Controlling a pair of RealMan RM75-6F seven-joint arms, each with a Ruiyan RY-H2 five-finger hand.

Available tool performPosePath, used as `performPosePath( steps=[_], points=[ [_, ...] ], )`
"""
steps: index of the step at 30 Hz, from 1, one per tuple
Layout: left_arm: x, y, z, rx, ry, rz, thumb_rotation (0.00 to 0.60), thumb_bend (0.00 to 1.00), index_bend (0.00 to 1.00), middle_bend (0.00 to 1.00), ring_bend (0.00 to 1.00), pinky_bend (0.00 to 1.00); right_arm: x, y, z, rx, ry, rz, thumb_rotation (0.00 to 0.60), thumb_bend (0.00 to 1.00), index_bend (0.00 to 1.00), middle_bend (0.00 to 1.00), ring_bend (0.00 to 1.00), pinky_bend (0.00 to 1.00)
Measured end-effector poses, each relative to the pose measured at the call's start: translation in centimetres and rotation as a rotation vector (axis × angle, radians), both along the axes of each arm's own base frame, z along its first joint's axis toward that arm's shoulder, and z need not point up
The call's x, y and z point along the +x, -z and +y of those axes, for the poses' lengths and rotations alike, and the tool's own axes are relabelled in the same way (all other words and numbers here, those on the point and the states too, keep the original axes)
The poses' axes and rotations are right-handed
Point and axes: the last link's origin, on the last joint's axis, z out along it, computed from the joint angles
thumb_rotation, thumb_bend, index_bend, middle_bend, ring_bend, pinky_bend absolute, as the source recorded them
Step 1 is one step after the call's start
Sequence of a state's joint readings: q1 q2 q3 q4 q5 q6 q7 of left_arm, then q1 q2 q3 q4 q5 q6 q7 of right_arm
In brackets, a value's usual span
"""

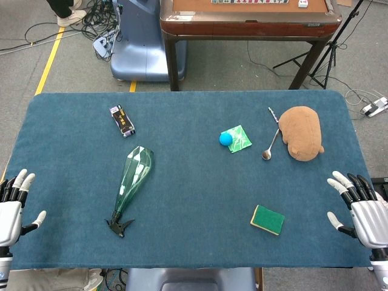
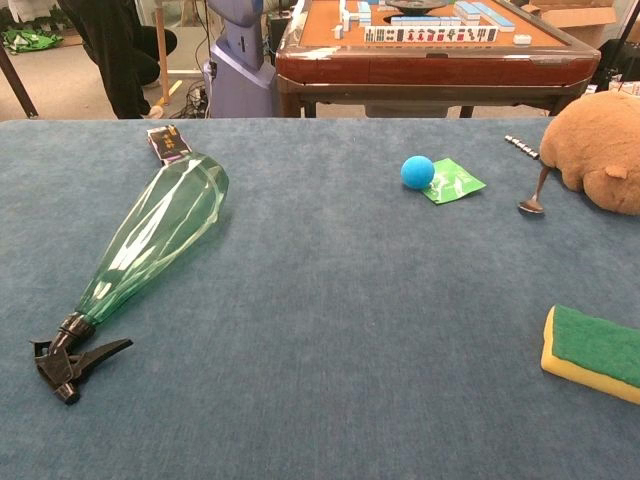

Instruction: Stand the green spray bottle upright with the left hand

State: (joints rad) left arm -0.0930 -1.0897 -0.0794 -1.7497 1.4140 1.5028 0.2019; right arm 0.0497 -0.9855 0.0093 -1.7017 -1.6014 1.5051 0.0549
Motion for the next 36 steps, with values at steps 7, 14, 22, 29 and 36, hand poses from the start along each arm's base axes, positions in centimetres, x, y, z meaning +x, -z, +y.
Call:
performPosePath(
  steps=[7, 14, 22, 29, 36],
  points=[
    [0.1, -0.1, 0.0, -0.001, 0.006, 0.001, 0.6, 0.28, 0.05, 0.0, 0.0, 0.0, 0.1, -0.1, 0.0, -0.002, -0.002, 0.002, 0.6, 0.3, 0.19, 0.12, 0.0, 0.0],
    [0.1, 0.0, 0.0, -0.009, 0.004, 0.004, 0.6, 0.28, 0.05, 0.0, 0.0, 0.0, 0.0, -0.1, 0.2, 0.0, 0.004, 0.0, 0.6, 0.3, 0.19, 0.12, 0.0, 0.0],
    [0.2, 0.0, 0.0, -0.019, 0.005, 0.007, 0.6, 0.28, 0.05, 0.0, 0.0, 0.0, 0.1, -0.2, 0.3, -0.003, 0.002, 0.002, 0.6, 0.3, 0.19, 0.12, 0.0, 0.0],
    [0.5, 0.1, 0.4, -0.047, 0.03, 0.01, 0.6, 0.28, 0.06, 0.0, 0.0, 0.0, 0.2, -0.4, 0.1, -0.008, -0.005, 0.008, 0.6, 0.3, 0.19, 0.12, 0.0, 0.0],
    [1.9, 0.6, 2.0, -0.159, 0.118, -0.017, 0.6, 0.28, 0.09, 0.0, 0.0, 0.0, 0.5, -0.6, -0.2, -0.014, -0.01, 0.022, 0.6, 0.3, 0.19, 0.12, 0.0, 0.0]
  ],
)
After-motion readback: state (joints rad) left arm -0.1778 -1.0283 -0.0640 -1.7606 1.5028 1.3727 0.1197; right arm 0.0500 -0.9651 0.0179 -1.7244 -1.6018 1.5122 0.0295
